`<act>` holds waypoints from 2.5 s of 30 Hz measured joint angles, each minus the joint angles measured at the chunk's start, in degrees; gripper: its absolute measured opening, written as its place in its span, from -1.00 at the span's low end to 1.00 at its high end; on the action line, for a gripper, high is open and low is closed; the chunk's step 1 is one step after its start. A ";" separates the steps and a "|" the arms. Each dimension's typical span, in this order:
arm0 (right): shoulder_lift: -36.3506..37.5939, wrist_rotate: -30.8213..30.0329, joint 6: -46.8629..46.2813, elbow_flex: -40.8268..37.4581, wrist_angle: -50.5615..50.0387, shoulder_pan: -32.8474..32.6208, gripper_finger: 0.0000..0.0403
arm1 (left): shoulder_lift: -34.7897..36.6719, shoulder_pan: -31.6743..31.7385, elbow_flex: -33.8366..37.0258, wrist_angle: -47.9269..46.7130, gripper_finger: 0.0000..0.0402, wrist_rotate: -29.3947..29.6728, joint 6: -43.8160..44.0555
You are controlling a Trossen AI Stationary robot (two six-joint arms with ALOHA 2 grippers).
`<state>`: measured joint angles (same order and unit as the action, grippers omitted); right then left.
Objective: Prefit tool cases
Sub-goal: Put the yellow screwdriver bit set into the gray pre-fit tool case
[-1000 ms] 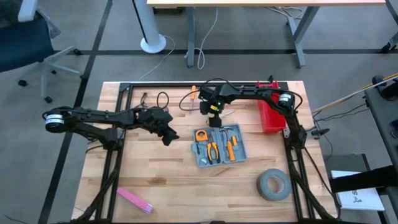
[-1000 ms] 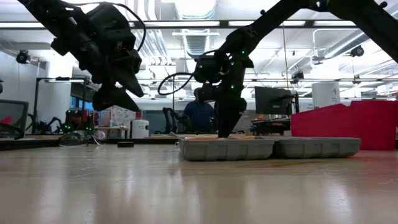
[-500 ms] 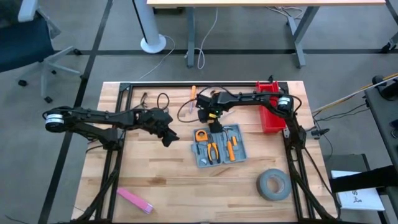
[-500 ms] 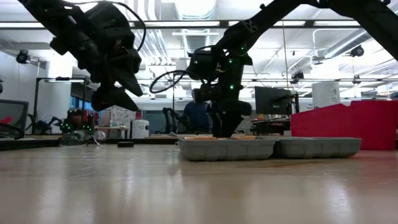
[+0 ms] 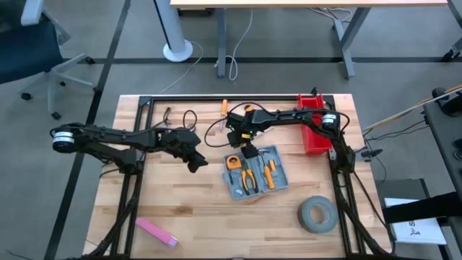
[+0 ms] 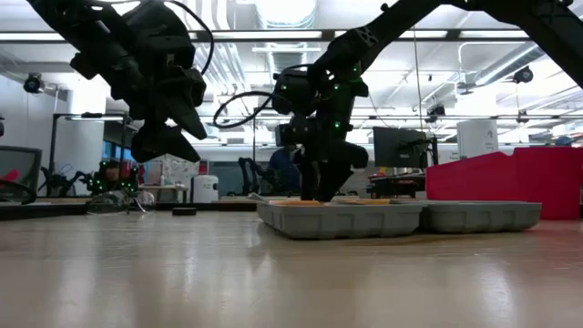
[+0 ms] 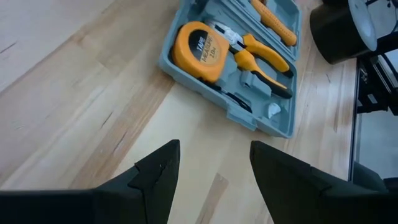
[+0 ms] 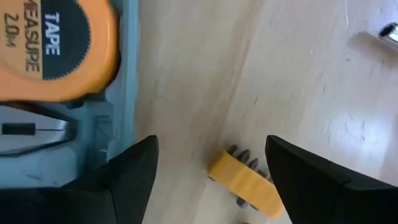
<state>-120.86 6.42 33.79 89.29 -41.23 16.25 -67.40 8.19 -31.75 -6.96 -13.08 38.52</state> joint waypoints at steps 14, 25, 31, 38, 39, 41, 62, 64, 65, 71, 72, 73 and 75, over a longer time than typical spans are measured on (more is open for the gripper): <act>0.00 -1.70 -22.89 0.14 -0.17 3.19 0.54 | 0.01 0.00 0.02 0.07 0.01 0.35 -0.02; 0.04 1.25 -30.95 -0.49 1.31 3.75 0.63 | 0.01 -0.88 0.27 0.11 0.01 -0.42 -4.30; 0.56 0.99 -27.51 -0.83 0.55 3.48 0.66 | 0.01 -1.03 0.98 -0.21 0.01 -0.42 -4.86; 1.73 -3.10 -19.31 -0.88 -0.94 2.33 0.66 | 0.01 -1.64 2.68 0.36 0.01 0.29 -2.87; 1.73 -3.24 -19.78 -0.99 -1.22 2.38 0.66 | 0.01 -1.82 3.18 0.99 0.01 0.51 -2.40; 1.75 -3.41 -21.21 -1.45 -1.62 2.44 0.66 | -0.01 -2.01 4.41 2.98 0.01 0.58 -1.13; 0.06 -3.26 -24.65 -2.09 1.11 1.24 0.66 | 0.01 -2.99 6.18 7.86 0.01 2.01 1.03; -0.06 -3.23 -25.12 -2.09 1.16 1.24 0.66 | 0.01 -3.39 6.16 7.85 0.01 2.01 1.03; -0.07 -3.43 -25.22 -2.09 1.35 1.24 0.65 | 0.01 -3.58 6.16 7.85 0.01 2.01 1.03; -0.11 -3.50 -24.82 -2.11 1.76 1.26 0.58 | 0.01 -4.04 6.16 7.85 0.01 1.99 1.03; -0.12 -3.51 -24.64 -2.23 1.83 1.26 0.56 | 0.01 -4.04 6.16 7.82 0.01 2.00 1.03; -0.13 -3.70 -24.26 -2.36 1.88 1.26 0.52 | 0.01 -4.05 6.16 7.82 0.01 2.00 1.03; -0.12 -4.48 -23.75 -2.69 2.04 1.24 0.43 | 0.01 -4.07 6.14 7.82 0.01 2.00 1.03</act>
<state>-120.98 1.93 10.03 86.60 -39.19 17.50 -67.40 4.12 -25.61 0.86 -11.08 39.55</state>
